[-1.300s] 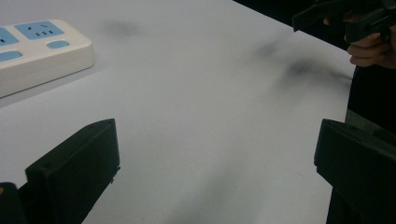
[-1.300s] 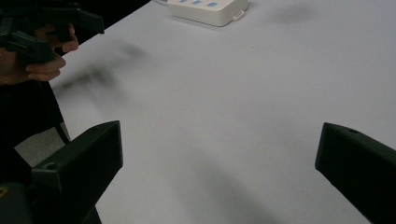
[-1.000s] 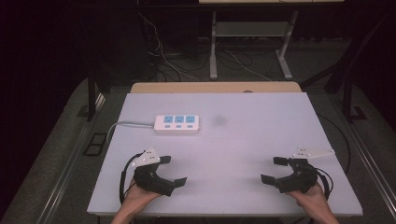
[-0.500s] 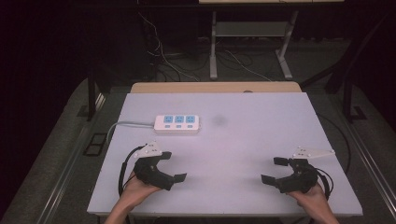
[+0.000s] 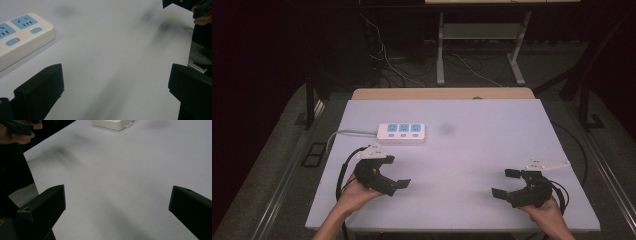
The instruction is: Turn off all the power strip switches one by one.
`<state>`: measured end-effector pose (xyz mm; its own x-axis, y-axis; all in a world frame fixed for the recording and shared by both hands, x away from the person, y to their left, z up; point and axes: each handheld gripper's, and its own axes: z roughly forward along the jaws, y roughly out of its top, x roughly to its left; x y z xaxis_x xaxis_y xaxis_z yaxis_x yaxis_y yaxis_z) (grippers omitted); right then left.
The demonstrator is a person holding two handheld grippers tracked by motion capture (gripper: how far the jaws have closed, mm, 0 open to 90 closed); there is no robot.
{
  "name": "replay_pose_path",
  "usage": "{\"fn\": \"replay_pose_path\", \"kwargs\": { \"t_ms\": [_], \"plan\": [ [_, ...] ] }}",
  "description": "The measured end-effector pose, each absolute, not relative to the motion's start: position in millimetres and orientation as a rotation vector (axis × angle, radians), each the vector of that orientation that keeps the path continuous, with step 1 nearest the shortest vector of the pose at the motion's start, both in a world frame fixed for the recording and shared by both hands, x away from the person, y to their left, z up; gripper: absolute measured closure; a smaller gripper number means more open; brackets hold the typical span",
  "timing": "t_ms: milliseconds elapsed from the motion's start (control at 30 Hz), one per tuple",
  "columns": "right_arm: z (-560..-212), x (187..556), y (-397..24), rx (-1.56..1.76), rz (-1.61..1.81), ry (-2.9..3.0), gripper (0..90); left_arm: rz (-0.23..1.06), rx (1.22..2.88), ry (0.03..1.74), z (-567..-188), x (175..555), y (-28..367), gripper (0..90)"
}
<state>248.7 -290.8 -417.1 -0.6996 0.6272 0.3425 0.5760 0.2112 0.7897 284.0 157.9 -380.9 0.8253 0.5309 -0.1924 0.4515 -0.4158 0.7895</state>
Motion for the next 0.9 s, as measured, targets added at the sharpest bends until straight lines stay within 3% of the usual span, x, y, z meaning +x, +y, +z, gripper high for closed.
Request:
{"fn": "replay_pose_path", "kwargs": {
  "t_ms": [900],
  "plan": [
    [-417.1,248.3,-292.5,1.201,1.499,2.387,0.6,0.115,2.200,0.727,-353.1,324.0,158.9,0.0]
  ]
}}
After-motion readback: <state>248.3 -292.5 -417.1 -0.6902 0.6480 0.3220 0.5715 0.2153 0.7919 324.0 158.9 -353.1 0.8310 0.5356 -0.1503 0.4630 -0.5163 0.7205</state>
